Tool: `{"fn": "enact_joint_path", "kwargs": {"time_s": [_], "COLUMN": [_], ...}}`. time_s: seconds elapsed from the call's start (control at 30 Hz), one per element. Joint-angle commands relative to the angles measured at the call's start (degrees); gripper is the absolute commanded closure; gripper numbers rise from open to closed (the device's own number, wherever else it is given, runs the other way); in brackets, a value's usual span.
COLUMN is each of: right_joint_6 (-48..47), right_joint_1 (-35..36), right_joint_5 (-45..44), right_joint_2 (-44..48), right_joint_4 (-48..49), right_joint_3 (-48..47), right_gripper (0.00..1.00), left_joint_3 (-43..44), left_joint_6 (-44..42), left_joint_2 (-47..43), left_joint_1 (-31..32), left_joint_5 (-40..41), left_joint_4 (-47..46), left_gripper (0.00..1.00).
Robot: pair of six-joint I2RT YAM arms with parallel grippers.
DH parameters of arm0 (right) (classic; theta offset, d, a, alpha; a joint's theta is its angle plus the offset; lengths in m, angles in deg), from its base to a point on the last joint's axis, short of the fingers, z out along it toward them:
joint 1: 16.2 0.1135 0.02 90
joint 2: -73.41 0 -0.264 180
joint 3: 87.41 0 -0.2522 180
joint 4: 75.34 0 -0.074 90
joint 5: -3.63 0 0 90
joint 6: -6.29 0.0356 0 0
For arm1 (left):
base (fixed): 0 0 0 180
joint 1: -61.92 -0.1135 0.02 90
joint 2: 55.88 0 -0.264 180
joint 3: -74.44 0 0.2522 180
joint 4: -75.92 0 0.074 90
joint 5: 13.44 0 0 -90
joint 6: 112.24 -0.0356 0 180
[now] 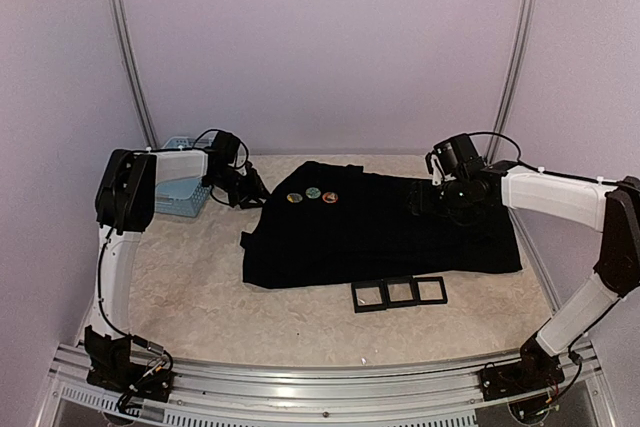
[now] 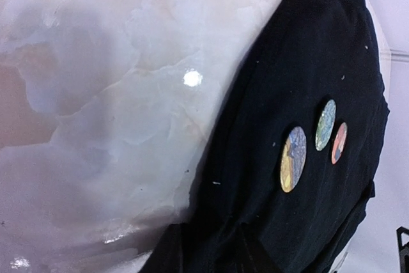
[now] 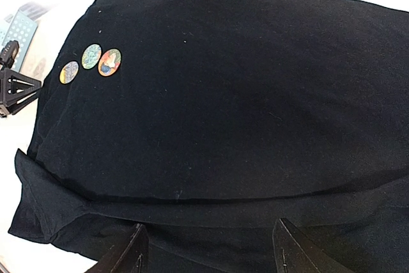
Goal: Remove the brooch from the garment
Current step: Flatten the clothing at the center of the board.
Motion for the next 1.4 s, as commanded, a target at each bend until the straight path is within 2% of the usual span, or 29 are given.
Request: {"fn": "enact_joint_path", "kwargs": {"time_s": [0.0,0.07,0.13,0.5,0.8,1.07,1.37], "right_joint_6": [0.7,0.7,0.7,-0.1,-2.8,-6.9,-10.1], "right_joint_1": [0.6,0.6,0.7,2.3,3.9,6.7,10.3], "right_joint_5": [-1.5,-1.4,-1.4,-0.9,1.0,3.1,6.4], "right_joint_2": [1.5,1.3,1.1,-0.8,-3.4,-6.9,-7.0], "right_joint_4": [-2.4,-2.3,-1.9,-1.1,-0.3,0.9,3.4], "right_joint_3": [0.9,0.9,0.8,0.2,-2.1,-5.0,-4.3], "right_gripper": [0.33,0.33,0.33,0.33,0.33,0.31,0.3], "left_joint_3": [-0.4,-1.4,-2.5,-15.0,-27.7,-40.1,-55.1], "left_joint_6": [0.9,1.3,1.3,-0.2,0.3,4.7,15.1], "left_joint_2": [2.8,2.5,1.9,-9.4,-18.4,-28.7,-41.6], "left_joint_1": [0.5,0.5,0.5,0.6,0.7,2.2,5.3], "left_joint_5": [0.2,0.9,1.7,11.7,14.4,17.3,26.9], "left_joint_4": [-1.6,-1.9,-2.3,-5.7,-6.7,-7.6,-4.4], "left_gripper": [0.82,0.93,1.0,1.0,1.0,1.0,1.0]}}
